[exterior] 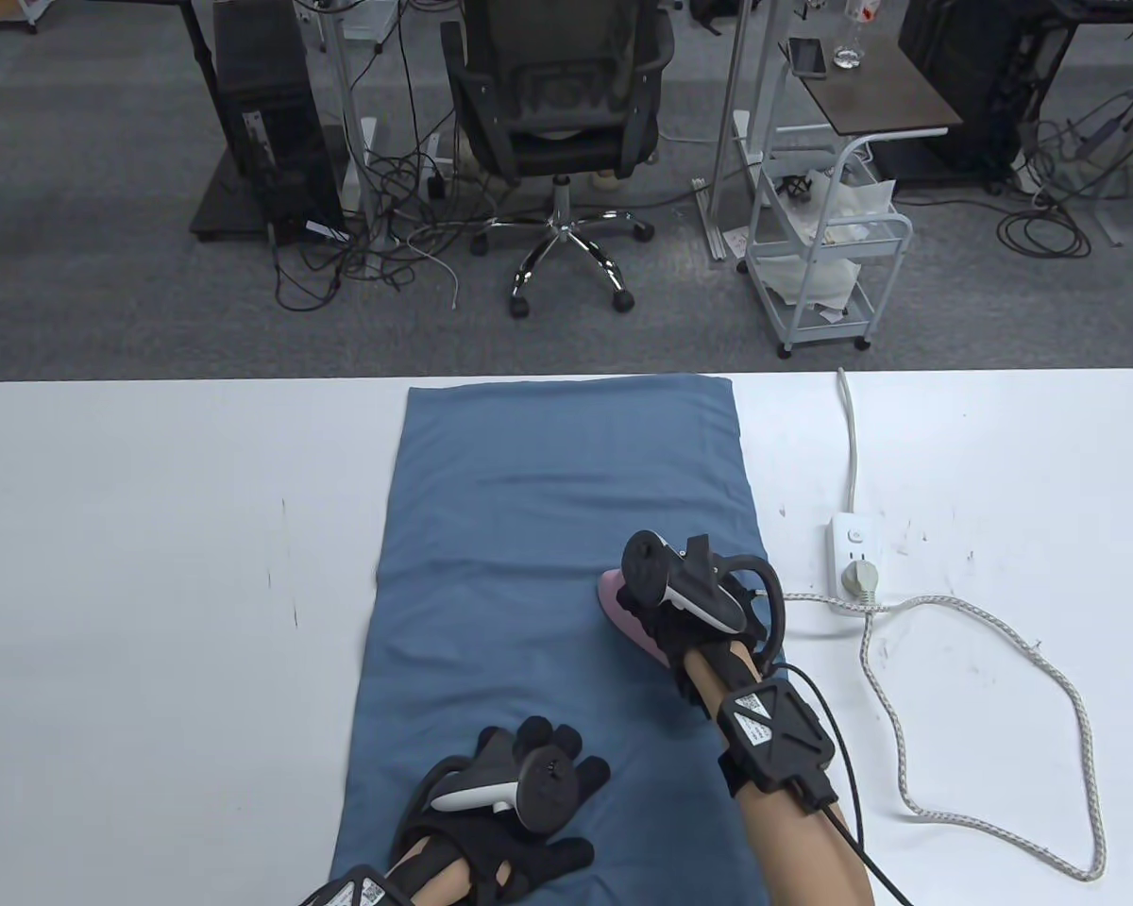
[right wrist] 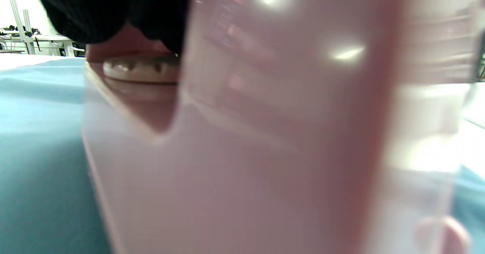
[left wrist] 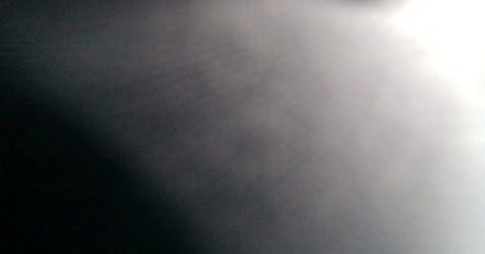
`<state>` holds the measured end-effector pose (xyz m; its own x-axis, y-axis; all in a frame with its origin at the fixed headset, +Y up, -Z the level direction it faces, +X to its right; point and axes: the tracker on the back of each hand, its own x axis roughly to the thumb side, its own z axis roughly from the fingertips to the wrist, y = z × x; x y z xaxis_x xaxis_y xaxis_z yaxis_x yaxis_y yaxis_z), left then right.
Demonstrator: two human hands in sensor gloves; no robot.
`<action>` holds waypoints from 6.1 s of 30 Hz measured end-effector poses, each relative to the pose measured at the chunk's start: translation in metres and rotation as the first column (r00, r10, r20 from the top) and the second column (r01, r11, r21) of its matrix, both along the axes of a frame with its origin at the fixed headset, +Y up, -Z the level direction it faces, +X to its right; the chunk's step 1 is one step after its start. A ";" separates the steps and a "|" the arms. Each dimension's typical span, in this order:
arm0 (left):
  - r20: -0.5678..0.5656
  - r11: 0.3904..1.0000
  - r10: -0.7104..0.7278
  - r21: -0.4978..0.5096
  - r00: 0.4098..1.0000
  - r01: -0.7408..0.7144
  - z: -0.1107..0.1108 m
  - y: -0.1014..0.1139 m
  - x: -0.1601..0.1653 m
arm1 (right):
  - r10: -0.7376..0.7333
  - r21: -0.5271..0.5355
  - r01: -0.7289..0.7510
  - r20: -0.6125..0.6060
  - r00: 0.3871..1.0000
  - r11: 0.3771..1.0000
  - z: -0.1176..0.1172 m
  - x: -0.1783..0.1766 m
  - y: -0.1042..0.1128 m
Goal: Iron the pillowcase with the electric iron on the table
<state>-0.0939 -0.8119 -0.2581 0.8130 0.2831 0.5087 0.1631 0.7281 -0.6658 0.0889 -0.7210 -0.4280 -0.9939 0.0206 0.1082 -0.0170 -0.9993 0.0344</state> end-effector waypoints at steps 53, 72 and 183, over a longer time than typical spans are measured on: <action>0.000 1.000 -0.004 0.001 1.000 0.004 0.000 0.000 0.000 | -0.022 0.036 0.028 -0.165 0.986 0.999 -0.013 -0.071 -0.004; 0.000 1.000 -0.004 0.002 1.000 0.004 0.000 0.000 0.000 | -0.014 -0.030 -0.002 -0.514 0.858 1.000 0.044 -0.102 0.000; -0.009 0.991 0.008 0.132 1.000 -0.007 -0.013 0.026 0.007 | -0.291 0.226 0.282 0.007 0.957 0.932 0.132 0.105 0.073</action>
<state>-0.0867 -0.7862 -0.2710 0.8162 0.2200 0.5343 0.1514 0.8109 -0.5653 0.1934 -0.6476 -0.2955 -0.9528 0.2857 0.1029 -0.3009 -0.9340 -0.1926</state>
